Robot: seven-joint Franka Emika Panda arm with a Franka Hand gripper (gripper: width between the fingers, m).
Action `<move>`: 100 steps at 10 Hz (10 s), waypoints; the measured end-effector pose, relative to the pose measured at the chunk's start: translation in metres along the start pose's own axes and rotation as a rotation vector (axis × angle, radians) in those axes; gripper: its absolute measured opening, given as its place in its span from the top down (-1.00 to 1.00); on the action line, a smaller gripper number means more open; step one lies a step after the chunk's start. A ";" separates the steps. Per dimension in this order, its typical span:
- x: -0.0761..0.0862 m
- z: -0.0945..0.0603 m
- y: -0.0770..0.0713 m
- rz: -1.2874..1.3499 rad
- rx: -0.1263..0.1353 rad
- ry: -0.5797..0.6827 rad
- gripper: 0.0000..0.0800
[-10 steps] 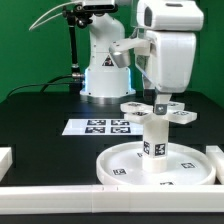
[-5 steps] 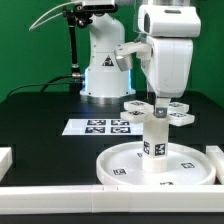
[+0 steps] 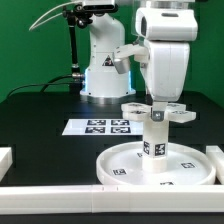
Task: Assemble round table
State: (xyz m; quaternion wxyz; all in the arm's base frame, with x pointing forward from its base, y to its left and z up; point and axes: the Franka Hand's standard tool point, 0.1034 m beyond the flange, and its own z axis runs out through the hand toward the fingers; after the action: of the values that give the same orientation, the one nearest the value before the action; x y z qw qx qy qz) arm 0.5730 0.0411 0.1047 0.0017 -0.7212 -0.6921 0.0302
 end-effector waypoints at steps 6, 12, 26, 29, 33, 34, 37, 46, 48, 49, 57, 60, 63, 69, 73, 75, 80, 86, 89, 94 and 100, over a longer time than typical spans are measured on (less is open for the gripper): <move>0.000 0.001 0.000 0.008 0.001 0.000 -0.09; -0.008 0.001 0.001 0.041 0.002 0.000 -0.10; -0.009 0.001 -0.001 1.212 0.027 0.019 -0.10; -0.011 0.002 0.000 1.448 0.055 0.048 -0.10; -0.012 0.003 0.001 1.762 0.108 0.094 -0.10; -0.011 0.003 0.001 1.816 0.111 0.092 -0.10; -0.010 0.002 0.001 1.965 0.121 0.090 -0.10; -0.002 0.001 0.004 2.552 0.217 0.131 -0.10; 0.002 0.001 0.005 2.696 0.232 0.134 -0.10; 0.004 0.000 0.005 2.754 0.247 0.135 -0.10; 0.005 0.000 0.005 2.923 0.273 0.132 -0.49; 0.011 -0.016 0.008 2.747 0.291 0.099 -0.62; 0.012 -0.017 0.009 2.550 0.266 0.122 -0.62; 0.016 -0.015 0.012 1.903 0.130 0.154 -0.62; 0.021 -0.016 0.016 1.573 0.062 0.125 -0.62; 0.020 -0.015 0.016 1.452 0.050 0.125 -0.62; 0.016 -0.015 0.017 0.924 0.000 0.106 -0.62; 0.014 -0.017 0.019 0.462 -0.035 0.069 -0.62; 0.012 -0.014 0.017 0.269 -0.052 0.051 -0.62; 0.007 -0.012 0.014 -0.042 -0.056 0.013 -0.62; 0.002 -0.005 0.007 -0.109 -0.049 0.001 -0.62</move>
Offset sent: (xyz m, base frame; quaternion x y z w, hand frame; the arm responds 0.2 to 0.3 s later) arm -0.0003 0.0029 -0.0003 -0.0001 -0.0005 0.0018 1.0000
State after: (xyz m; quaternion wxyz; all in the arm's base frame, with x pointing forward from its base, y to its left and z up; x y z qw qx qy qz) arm 0.5806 0.0431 0.1090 -0.0143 -0.6821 -0.7310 0.0128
